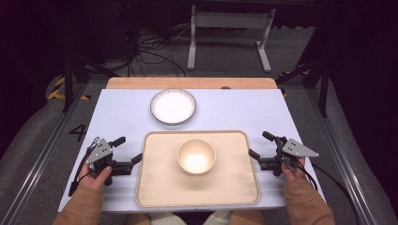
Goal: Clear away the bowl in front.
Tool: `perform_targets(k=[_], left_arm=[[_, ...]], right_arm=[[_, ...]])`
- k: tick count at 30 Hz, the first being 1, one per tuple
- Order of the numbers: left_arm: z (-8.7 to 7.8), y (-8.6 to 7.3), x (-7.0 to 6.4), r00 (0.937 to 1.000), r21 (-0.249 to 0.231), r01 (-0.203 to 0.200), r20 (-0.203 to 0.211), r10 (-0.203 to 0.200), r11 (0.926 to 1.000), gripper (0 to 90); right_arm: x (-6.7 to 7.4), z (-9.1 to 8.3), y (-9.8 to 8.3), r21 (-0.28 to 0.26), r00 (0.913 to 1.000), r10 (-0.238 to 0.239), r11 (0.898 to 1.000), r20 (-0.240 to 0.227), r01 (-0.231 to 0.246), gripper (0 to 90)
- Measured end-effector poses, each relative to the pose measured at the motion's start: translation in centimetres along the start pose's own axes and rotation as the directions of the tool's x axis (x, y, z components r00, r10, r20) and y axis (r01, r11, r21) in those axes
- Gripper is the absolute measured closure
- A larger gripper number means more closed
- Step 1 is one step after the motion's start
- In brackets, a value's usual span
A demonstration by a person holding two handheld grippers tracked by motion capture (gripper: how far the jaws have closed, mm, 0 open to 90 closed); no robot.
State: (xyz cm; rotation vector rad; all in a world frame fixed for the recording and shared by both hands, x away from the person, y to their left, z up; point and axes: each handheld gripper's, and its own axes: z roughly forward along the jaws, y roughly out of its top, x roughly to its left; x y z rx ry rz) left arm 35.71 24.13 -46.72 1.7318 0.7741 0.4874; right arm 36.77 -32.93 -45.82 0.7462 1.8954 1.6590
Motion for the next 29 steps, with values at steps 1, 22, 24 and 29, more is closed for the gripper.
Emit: perform_targets(k=[1, 22, 24, 29], left_arm=[[-0.04, -0.05, -0.03, 1.0000, -0.005, 0.003, -0.002, -0.003, 1.0000, 5.2], [-0.38, -0.31, -0.30, 0.9995, -0.037, -0.029, -0.012, 0.028, 0.9989, 2.3], [-0.36, -0.30, -0.29, 0.9995, -0.037, -0.028, -0.011, 0.028, 0.9989, 2.4], [-0.37, -0.33, -0.29, 0.9996, -0.042, -0.028, -0.008, 0.028, 0.9987, 2.5]], right_arm=[[0.00, 0.00, 0.00, 0.000, 1.0000, 0.000, 1.000, 0.000, 0.000, 6.8], [0.02, -0.03, -0.01, -0.003, 1.0000, 0.001, 1.000, -0.002, -0.001, 6.7], [0.02, -0.03, -0.01, -0.003, 1.0000, 0.001, 1.000, -0.001, -0.001, 6.7], [0.02, -0.03, -0.02, -0.004, 1.0000, 0.002, 1.000, -0.002, -0.002, 6.7]])
